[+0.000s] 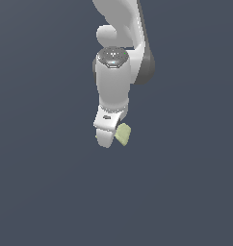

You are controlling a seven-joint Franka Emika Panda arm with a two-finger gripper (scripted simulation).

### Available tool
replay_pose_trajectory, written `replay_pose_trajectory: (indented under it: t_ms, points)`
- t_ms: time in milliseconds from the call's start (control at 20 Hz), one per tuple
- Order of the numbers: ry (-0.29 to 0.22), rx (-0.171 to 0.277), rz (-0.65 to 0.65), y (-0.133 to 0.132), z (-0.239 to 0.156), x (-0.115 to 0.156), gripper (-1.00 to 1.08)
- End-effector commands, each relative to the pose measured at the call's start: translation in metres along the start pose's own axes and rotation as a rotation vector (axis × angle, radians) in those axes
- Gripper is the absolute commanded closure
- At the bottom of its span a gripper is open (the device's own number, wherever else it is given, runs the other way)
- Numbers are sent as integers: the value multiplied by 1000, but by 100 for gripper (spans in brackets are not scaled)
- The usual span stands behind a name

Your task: Pick up the object and move it to a goal position.

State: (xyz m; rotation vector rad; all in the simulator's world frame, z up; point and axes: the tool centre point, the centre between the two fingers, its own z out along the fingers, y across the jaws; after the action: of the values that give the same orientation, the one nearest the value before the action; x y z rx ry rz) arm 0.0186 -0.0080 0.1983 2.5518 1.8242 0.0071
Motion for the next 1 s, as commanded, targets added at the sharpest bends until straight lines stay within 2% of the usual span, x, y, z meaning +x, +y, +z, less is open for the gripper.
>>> replay_pose_trajectory:
  t_ms: [0, 450, 950]
  points:
    - [0, 2, 1, 5, -24, 14, 108]
    - [0, 4, 2, 24, -92, 57, 108]
    - [0, 6, 4, 41, -143, 89, 108]
